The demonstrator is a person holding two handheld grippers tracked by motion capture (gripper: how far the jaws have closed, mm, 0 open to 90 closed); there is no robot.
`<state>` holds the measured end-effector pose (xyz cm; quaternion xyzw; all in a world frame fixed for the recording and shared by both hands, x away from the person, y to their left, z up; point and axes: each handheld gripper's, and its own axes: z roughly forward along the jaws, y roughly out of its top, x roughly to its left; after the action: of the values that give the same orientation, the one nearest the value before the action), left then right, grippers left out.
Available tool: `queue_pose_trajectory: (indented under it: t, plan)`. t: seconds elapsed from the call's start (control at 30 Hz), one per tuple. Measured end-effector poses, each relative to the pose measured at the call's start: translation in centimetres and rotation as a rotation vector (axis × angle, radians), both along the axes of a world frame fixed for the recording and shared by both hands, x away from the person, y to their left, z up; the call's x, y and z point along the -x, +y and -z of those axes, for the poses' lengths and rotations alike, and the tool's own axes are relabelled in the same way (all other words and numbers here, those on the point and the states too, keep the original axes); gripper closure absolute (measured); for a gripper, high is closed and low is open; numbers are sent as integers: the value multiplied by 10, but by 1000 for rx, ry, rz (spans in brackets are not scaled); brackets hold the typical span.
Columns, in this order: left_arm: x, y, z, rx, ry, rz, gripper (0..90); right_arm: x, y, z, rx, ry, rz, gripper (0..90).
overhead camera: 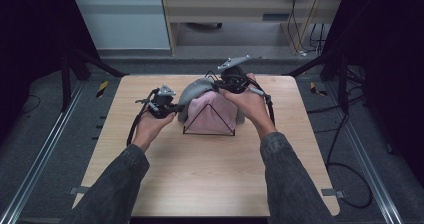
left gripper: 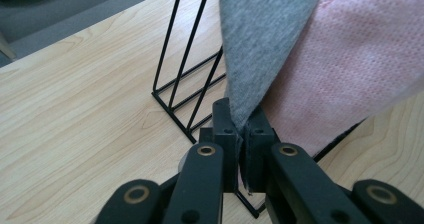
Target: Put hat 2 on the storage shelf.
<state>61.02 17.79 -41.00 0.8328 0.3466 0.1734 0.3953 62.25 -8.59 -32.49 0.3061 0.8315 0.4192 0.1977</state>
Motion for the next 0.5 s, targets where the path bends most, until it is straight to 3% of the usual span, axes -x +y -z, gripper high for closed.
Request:
queue_pose_trajectory:
  t: [0.5]
  plan:
    - [1, 5, 3, -5, 17, -23, 829, 12, -15, -10, -44, -24, 63, 536]
